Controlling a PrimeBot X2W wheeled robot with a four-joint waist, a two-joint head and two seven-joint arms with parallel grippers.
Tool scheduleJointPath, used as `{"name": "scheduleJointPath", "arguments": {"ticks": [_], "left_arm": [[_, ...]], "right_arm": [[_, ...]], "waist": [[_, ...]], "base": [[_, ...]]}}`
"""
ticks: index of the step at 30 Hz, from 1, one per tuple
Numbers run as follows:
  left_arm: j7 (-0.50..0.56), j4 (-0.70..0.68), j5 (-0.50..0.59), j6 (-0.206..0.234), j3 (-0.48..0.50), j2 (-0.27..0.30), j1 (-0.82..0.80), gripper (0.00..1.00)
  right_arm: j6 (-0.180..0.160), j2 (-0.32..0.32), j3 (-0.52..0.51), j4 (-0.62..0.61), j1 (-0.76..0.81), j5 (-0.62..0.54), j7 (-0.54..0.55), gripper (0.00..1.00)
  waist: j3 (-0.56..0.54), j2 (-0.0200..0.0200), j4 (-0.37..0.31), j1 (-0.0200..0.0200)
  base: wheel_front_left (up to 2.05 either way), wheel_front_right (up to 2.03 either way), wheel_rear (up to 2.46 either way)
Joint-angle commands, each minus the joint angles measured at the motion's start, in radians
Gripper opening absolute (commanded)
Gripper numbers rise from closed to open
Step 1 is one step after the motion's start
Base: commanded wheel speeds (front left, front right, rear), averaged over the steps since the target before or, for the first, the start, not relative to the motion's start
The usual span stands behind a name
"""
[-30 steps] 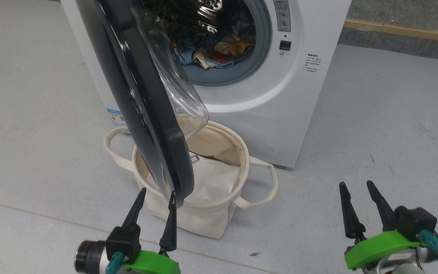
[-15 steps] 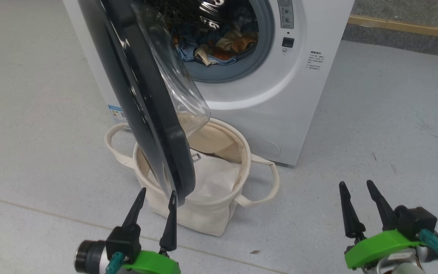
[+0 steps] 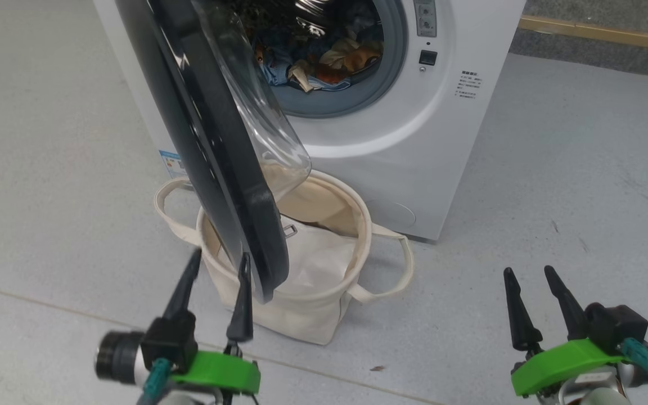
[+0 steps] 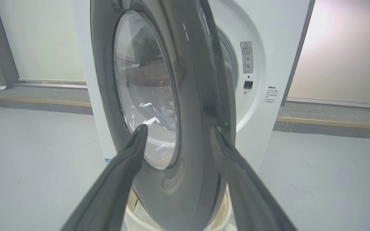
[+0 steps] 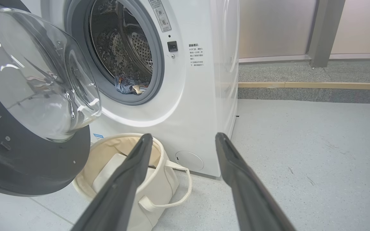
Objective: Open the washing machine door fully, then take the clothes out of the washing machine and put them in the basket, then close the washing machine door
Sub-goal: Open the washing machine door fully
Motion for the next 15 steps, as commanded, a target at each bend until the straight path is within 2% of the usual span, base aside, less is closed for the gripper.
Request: {"name": "scheduleJointPath", "arguments": {"ticks": [1, 6, 9, 15], "left_arm": [[-0.006, -0.054, 0.015, 0.006, 0.039, 0.006, -0.057, 1.00], [-0.006, -0.197, 0.039, 0.017, 0.038, 0.006, -0.105, 1.00], [-0.006, -0.306, 0.051, 0.018, -0.006, 0.005, -0.137, 1.00], [-0.006, -0.338, 0.019, 0.017, -0.114, 0.005, -0.187, 1.00]], "right_arm": [[0.001, -0.002, 0.015, -0.027, -0.042, -0.011, -0.012, 1.00], [0.001, 0.002, 0.015, -0.028, -0.049, -0.010, -0.012, 1.00], [0.001, 0.004, 0.018, -0.027, -0.057, -0.009, -0.012, 1.00], [0.001, 0.007, 0.025, -0.026, -0.077, -0.004, -0.012, 1.00]], "waist": [[0.001, 0.0000, 0.000, 0.0000], [0.008, 0.0000, -0.007, 0.0000], [0.019, 0.0000, -0.019, 0.0000], [0.040, 0.0000, -0.050, 0.0000]], "base": [[0.00, 0.00, 0.00], [0.00, 0.00, 0.00], [0.00, 0.00, 0.00], [0.00, 0.00, 0.00]]}}
